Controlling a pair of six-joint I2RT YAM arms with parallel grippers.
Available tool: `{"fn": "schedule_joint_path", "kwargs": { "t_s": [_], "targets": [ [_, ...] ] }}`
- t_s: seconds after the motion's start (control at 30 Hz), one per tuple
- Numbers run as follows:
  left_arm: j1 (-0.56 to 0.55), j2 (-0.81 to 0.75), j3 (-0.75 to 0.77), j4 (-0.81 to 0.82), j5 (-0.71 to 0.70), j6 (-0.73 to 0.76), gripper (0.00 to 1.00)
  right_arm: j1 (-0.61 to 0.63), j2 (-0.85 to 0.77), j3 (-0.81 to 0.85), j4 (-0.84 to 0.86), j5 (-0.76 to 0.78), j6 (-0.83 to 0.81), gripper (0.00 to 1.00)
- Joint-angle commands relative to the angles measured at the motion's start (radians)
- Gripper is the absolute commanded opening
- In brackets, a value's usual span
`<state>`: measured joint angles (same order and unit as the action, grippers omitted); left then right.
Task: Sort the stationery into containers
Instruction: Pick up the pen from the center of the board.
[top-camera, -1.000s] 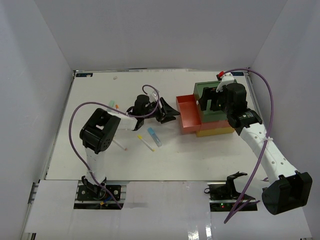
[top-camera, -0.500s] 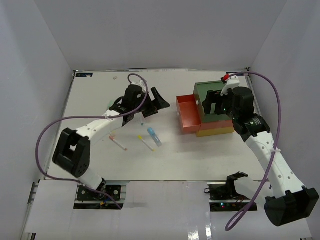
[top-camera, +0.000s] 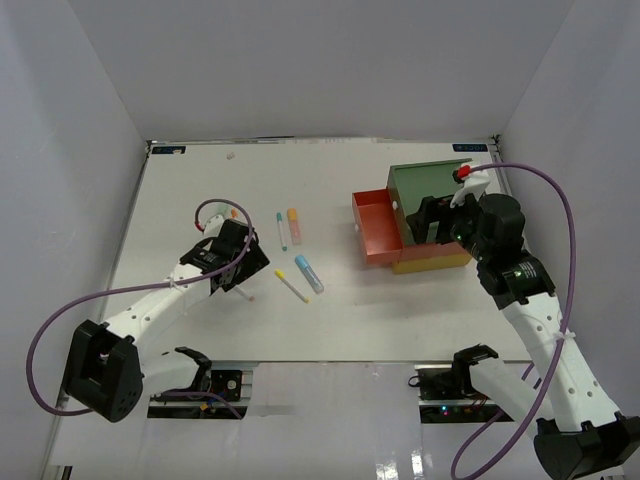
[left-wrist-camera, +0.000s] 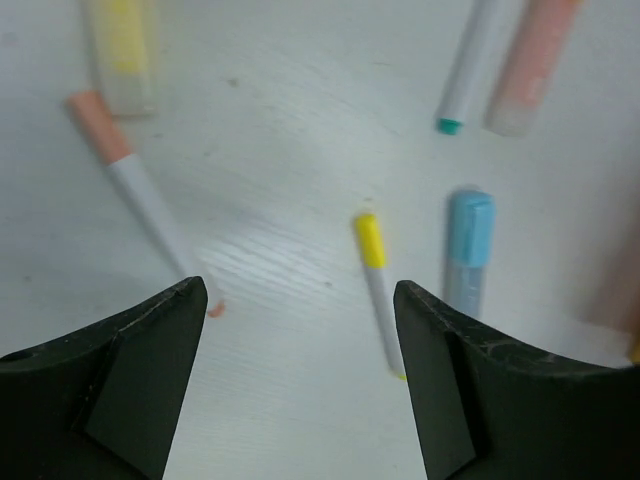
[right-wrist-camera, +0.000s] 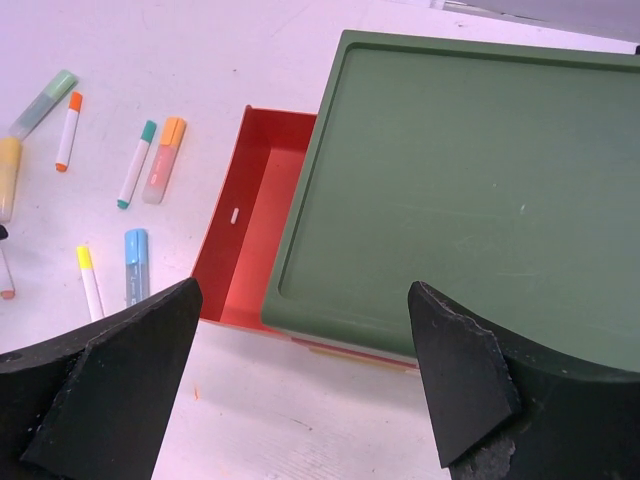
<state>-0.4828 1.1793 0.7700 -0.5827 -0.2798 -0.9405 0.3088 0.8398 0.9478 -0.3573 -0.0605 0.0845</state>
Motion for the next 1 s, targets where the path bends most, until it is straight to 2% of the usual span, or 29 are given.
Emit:
{"fn": "schedule_joint_path", "kwargs": {
  "t_s": [0.0,0.2,0.57,0.97],
  "targets": [
    [0.044,-0.029,-0.021,-0.083,-0.121,-0.057,0.85,0.0,-0.027,-0.01,0.02,-0.035,0.009,0.9],
    [0.153,0.065,-0.035,-0.06,-0.095,-0.029,0.82,0.001,-0.057,-0.02,0.02,-0.038,0.008,0.9],
    [0.217,0.201,-0.052,-0.005,-0.032,-0.034,0.76,0.0,-0.071,-0.037,0.023,-0.025,0.009,0.9],
    [0.217,0.264,-0.097,0.004,0.042,-0.041,0.5,0.0,-0.067,-0.041,0.034,-0.019,0.009,0.9]
  ]
}}
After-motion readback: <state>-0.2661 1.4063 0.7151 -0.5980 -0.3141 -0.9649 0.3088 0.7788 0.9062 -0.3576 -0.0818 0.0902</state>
